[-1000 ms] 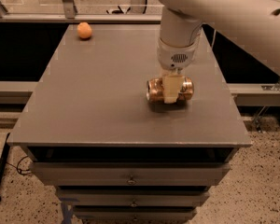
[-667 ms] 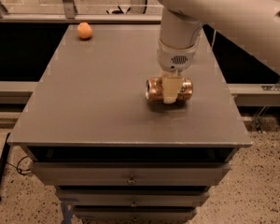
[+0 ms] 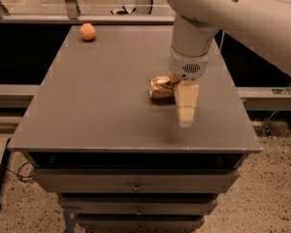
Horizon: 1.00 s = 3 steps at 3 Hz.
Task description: Knock orange can over
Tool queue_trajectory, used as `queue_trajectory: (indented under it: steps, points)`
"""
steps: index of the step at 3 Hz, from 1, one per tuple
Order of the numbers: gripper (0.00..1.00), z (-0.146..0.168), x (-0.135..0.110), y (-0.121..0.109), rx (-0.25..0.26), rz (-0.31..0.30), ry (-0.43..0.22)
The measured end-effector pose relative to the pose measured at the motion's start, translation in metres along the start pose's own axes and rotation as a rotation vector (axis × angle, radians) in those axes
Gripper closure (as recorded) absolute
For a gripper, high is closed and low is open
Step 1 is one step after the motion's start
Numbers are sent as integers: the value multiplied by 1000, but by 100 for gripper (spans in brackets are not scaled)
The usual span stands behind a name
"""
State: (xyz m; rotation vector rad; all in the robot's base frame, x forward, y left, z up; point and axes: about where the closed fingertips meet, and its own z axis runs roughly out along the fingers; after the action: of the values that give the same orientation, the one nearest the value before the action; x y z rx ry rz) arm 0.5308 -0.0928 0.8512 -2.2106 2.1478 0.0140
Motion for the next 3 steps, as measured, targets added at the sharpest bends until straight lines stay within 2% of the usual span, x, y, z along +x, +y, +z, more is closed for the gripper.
queue_trajectory:
  steps: [1,2,3]
  points:
    - [0,-2,7,0,2,24,-16]
    - [0,-14,30,-6,37,98,-114]
    - [0,-34,67,-11,100,185,-287]
